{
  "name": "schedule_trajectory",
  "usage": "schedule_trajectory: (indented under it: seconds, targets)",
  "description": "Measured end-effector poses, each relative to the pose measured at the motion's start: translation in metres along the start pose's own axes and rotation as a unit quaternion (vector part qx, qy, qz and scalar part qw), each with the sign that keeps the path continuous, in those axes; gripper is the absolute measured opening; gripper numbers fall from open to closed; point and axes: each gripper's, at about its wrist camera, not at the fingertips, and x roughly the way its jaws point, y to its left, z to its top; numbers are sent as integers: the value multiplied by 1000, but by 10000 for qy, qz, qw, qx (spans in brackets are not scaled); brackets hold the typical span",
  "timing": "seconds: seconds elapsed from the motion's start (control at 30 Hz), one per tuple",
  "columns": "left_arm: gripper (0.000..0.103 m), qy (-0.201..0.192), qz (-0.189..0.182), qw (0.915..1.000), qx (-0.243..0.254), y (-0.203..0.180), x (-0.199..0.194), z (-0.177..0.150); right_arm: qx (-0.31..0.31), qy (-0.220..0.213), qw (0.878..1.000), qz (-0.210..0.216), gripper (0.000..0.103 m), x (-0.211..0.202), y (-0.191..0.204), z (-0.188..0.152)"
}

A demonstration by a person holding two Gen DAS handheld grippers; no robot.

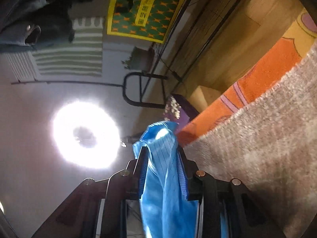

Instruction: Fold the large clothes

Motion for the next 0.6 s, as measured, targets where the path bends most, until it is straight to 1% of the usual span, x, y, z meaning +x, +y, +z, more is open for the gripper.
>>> schedule_trajectory:
  seconds: [0.1, 0.17, 0.2, 0.23, 0.27, 0.3, 0.33, 0.37, 0.4, 0.43, 0.47, 0.5, 0.53, 0.57, 0.6]
  targets:
    - [1, 51, -36, 10000, -12, 0, 2, -1, -263, 60, 9992, -291, 26, 7, 9, -1]
    - [1, 59, -31, 10000, 11, -1, 2, -2, -416, 62, 9985, -351, 17, 7, 16, -1]
    - [1, 61, -26, 10000, 22, -1, 2, -2, -550, 52, 9974, -467, 12, 9, 22, -2]
    - [1, 62, -18, 10000, 28, -1, 2, -2, -693, 47, 9956, -634, 5, 10, 28, -3]
    - [1, 62, -17, 10000, 27, -1, 3, -2, -942, 73, 9916, -886, 1, 11, 37, -5]
    - [1, 68, -21, 10000, 20, -1, 3, -2, -1171, 124, 9872, -1072, 0, 14, 44, -6]
    - [1, 79, -22, 10000, 8, 0, 4, -2, -1655, 205, 9750, -1468, 0, 18, 60, -10]
    - [1, 86, -18, 10000, 1, 0, 4, -2, -2195, 266, 9567, -1893, 0, 22, 76, -17]
    - [1, 93, -15, 10000, -6, 0, 5, -2, -2879, 331, 9252, -2448, 0, 29, 97, -26]
    - [1, 94, -12, 10000, -10, 1, 5, -2, -3391, 371, 8950, -2876, 0, 35, 111, -33]
    - [1, 94, -10, 10000, -16, 1, 5, -2, -4029, 402, 8495, -3382, 0, 43, 127, -44]
    - [1, 94, -3, 10000, -23, 1, 6, -2, -4483, 407, 8100, -3758, 0, 50, 138, -54]
    - [1, 95, -3, 10000, -28, 2, 7, -2, -5066, 377, 7493, -4250, 0, 61, 147, -66]
    - [1, 102, -6, 9999, -30, 1, 7, -2, -5466, 321, 6971, -4629, 0, 72, 152, -73]
    - [1, 112, -7, 9999, -25, 1, 8, -2, -5875, 265, 6387, -4961, 0, 86, 154, -83]
